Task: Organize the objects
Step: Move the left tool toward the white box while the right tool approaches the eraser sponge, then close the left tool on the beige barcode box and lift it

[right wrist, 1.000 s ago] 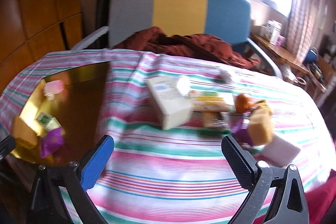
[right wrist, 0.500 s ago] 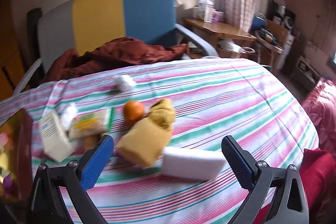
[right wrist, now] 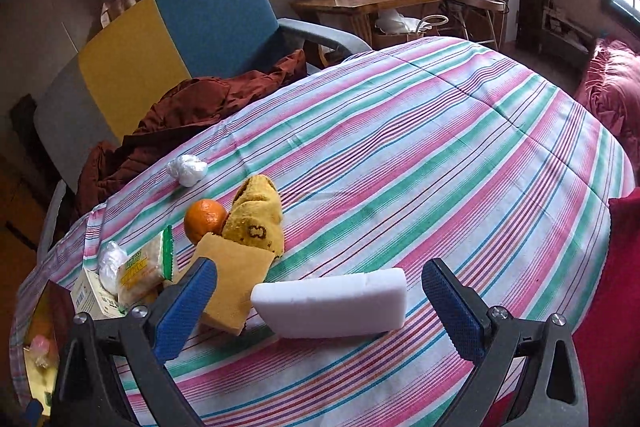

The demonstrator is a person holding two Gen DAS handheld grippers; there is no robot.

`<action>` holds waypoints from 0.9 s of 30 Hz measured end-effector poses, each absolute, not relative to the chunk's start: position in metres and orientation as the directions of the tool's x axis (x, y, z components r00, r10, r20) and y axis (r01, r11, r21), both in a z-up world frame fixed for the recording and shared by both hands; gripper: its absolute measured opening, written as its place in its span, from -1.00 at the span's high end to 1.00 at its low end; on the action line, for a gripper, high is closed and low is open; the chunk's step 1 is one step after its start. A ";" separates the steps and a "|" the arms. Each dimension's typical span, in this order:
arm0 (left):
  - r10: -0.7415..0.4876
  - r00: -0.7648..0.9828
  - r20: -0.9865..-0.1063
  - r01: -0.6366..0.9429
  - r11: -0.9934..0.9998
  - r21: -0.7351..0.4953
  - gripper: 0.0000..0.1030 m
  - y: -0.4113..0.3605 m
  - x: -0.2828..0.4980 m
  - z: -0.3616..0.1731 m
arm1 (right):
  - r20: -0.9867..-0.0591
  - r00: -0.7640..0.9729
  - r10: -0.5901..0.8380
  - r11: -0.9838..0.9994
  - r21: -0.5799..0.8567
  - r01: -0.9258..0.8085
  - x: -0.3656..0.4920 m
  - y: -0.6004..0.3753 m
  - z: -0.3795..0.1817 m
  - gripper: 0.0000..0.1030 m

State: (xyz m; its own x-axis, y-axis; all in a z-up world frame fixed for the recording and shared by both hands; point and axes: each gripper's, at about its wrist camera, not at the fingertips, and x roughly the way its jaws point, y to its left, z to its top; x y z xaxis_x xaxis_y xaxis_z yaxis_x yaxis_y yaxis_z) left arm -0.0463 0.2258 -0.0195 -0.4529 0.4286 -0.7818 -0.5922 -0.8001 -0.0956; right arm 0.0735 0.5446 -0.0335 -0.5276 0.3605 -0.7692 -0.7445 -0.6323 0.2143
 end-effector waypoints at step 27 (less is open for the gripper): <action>0.332 -0.282 -0.900 -0.434 -0.881 -0.189 -0.32 0.317 -0.162 -0.093 | -0.767 -0.569 0.296 -0.676 0.252 -0.692 0.068 0.541 -0.035 -0.99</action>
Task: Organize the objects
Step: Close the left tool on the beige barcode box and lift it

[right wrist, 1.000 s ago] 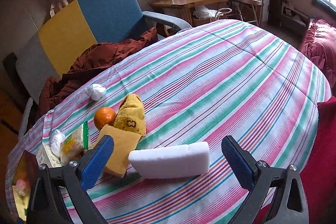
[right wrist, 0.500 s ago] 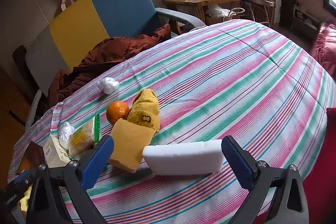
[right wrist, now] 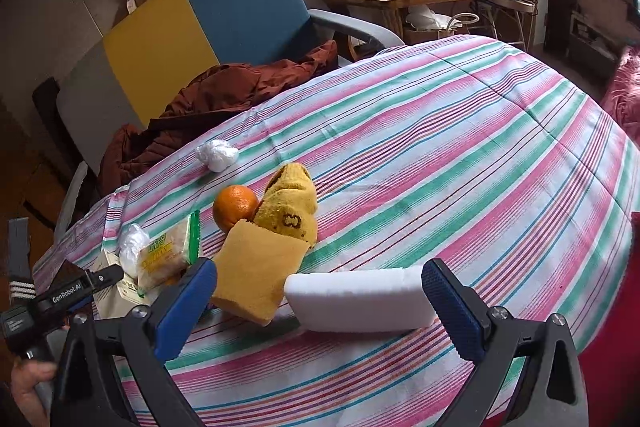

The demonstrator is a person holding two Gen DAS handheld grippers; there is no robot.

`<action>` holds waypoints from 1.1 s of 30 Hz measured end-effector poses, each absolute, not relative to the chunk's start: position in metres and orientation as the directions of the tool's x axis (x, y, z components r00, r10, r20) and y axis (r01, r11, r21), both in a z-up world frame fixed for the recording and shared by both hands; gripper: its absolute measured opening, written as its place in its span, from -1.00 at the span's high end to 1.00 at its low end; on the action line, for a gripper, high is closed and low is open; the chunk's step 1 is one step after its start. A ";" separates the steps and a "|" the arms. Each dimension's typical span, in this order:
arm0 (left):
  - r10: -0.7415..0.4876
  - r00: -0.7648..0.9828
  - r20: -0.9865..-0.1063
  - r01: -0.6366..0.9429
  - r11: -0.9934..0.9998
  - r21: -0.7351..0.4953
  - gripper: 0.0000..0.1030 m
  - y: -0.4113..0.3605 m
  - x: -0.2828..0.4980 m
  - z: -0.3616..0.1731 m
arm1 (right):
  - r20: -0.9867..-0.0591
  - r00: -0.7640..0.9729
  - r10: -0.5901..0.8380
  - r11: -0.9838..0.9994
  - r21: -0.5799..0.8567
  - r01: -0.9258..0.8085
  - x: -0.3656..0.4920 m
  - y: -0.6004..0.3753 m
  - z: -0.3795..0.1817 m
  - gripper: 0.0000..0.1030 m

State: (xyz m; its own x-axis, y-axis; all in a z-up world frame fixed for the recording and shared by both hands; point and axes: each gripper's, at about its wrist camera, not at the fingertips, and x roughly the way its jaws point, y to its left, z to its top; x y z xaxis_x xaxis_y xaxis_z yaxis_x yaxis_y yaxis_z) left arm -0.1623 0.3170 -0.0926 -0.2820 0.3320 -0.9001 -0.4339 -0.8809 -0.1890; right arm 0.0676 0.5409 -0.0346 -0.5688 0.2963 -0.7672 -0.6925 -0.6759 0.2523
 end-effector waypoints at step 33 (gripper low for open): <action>0.404 -0.370 -0.837 -0.715 -0.699 -0.021 0.01 0.291 -0.011 -0.106 | -0.724 -0.624 0.294 -0.729 0.253 -0.636 0.065 0.526 -0.023 -0.99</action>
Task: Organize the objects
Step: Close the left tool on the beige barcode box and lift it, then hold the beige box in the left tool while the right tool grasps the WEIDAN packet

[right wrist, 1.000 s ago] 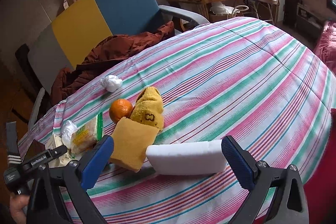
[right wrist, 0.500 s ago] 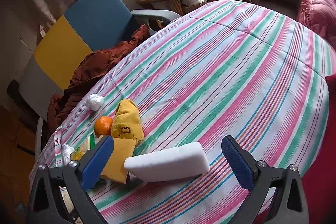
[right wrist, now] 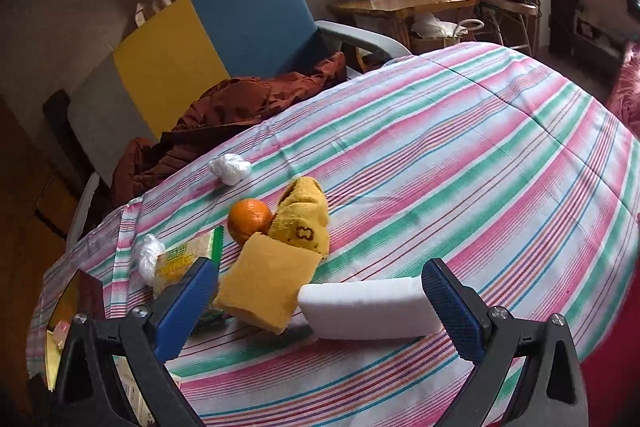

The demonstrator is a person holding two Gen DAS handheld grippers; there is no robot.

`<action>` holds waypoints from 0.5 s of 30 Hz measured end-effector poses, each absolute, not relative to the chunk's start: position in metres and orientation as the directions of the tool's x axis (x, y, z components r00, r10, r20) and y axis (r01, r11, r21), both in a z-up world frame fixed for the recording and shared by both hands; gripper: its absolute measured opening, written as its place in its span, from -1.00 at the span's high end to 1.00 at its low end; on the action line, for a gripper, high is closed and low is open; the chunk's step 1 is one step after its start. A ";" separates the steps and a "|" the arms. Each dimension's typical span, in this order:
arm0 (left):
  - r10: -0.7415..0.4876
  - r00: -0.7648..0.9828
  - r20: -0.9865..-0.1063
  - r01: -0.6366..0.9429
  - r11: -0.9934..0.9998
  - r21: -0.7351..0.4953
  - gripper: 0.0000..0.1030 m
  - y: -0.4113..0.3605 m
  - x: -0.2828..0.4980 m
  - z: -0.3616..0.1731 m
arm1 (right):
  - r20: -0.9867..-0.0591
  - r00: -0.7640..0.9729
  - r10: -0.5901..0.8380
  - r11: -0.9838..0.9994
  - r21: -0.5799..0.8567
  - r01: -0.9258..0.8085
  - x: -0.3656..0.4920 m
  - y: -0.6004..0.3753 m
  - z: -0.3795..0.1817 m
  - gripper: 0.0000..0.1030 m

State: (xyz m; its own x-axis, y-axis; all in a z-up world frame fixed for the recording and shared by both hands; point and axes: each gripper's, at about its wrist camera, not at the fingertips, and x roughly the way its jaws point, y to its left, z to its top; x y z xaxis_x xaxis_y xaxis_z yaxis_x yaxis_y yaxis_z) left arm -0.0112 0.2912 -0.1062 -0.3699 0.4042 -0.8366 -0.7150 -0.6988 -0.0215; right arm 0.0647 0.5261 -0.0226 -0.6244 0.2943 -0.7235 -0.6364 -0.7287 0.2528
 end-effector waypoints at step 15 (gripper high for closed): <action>0.446 -0.358 -0.820 -0.717 -0.694 -0.065 0.01 0.286 -0.011 -0.108 | -0.879 -0.457 0.136 -0.981 -0.183 0.060 -0.083 0.423 -0.043 -0.99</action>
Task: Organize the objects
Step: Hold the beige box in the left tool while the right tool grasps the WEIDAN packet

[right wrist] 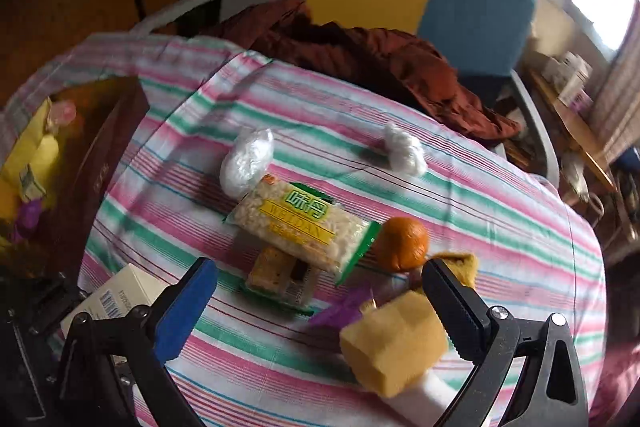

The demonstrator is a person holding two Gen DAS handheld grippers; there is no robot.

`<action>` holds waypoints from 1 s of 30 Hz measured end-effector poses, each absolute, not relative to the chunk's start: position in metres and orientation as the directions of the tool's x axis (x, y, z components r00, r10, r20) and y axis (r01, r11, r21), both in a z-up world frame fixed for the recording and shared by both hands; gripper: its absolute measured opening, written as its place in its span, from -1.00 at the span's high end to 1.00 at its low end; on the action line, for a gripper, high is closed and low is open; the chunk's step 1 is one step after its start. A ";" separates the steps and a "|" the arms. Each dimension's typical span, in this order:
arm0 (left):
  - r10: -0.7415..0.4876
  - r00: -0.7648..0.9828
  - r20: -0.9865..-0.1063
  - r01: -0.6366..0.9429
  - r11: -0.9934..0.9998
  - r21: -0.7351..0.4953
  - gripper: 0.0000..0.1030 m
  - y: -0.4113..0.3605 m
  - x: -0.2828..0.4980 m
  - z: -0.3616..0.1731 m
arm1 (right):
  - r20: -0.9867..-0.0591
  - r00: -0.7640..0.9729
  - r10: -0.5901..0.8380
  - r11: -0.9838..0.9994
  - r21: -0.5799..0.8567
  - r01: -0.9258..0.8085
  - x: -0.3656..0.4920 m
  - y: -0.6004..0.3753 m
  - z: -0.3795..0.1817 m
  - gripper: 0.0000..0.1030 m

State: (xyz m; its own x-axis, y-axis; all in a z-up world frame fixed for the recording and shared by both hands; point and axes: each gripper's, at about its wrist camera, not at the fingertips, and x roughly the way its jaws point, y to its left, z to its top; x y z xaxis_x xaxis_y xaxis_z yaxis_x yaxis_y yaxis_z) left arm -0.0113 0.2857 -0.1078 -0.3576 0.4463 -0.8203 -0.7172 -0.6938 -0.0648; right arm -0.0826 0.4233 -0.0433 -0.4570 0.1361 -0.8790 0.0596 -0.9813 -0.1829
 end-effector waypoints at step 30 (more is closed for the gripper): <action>0.513 -0.403 -0.758 -0.712 -0.696 -0.093 0.01 0.265 0.004 -0.060 | -0.887 -0.459 0.036 -0.997 0.002 -0.082 -0.026 0.431 -0.046 0.10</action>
State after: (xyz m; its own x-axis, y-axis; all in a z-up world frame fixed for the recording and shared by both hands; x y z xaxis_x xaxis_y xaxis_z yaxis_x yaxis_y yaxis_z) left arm 0.0036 0.2647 -0.0601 -0.4031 0.5127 -0.7580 -0.7118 -0.6963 -0.0925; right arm -0.0262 0.4313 -0.0459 -0.4595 0.0356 -0.8875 -0.0818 -0.9966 0.0024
